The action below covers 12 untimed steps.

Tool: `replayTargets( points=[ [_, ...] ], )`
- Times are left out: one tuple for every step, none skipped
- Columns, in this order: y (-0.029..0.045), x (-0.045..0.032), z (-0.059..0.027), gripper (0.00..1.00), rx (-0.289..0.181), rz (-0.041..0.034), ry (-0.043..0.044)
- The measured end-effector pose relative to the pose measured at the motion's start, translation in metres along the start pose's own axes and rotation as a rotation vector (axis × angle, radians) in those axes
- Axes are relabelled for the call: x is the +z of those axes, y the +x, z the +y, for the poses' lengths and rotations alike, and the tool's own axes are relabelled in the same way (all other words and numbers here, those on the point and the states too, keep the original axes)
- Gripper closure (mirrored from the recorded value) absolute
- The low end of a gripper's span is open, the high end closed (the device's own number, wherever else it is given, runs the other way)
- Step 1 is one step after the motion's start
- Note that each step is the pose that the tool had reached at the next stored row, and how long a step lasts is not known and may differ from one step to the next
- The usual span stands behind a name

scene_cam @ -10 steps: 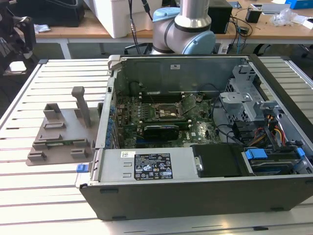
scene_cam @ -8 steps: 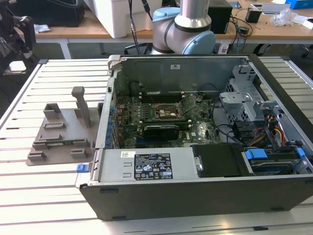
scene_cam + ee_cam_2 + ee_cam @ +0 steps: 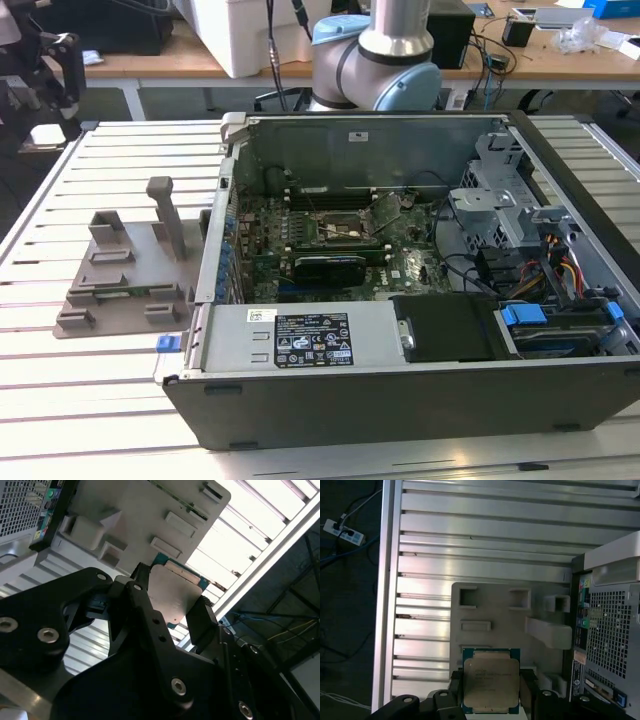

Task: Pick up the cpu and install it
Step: 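Pick up the cpu and move it towards the insertion slot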

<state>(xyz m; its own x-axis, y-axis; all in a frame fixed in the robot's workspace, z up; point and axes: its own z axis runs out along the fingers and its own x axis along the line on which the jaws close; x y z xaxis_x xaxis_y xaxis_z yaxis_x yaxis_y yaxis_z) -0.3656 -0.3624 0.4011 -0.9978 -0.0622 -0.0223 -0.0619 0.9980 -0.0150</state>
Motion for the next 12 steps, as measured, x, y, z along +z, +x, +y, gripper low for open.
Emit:
replayTargets(
  points=[
    [-0.0033, 0.0000, -0.0002, 0.45, 0.000, 0.0002, 0.0000],
    [-0.0071, 0.0001, -0.0004, 0.45, 0.000, 0.0003, 0.0001],
    [-0.0122, 0.0002, -0.0006, 0.45, 0.000, 0.0005, 0.0001],
    [-0.0160, 0.0003, -0.0007, 0.45, 0.000, 0.0006, 0.0000],
    [-0.0200, 0.0005, -0.0008, 0.45, 0.000, 0.0006, 0.0000],
    [-0.0235, 0.0005, -0.0009, 0.45, 0.000, 0.0009, 0.0000],
    [-0.0290, 0.0006, -0.0012, 0.45, 0.000, 0.0011, 0.0000],
    [-0.0370, 0.0009, -0.0016, 0.45, 0.000, 0.0011, -0.0001],
    [-0.0430, 0.0009, -0.0019, 0.45, 0.000, 0.0015, 0.0000],
    [-0.0460, 0.0009, -0.0021, 0.45, 0.000, 0.0016, 0.0000],
    [-0.0508, 0.0011, -0.0023, 0.45, 0.000, 0.0015, -0.0001],
    [-0.0557, 0.0013, -0.0025, 0.45, 0.000, 0.0015, -0.0001]
  ],
)
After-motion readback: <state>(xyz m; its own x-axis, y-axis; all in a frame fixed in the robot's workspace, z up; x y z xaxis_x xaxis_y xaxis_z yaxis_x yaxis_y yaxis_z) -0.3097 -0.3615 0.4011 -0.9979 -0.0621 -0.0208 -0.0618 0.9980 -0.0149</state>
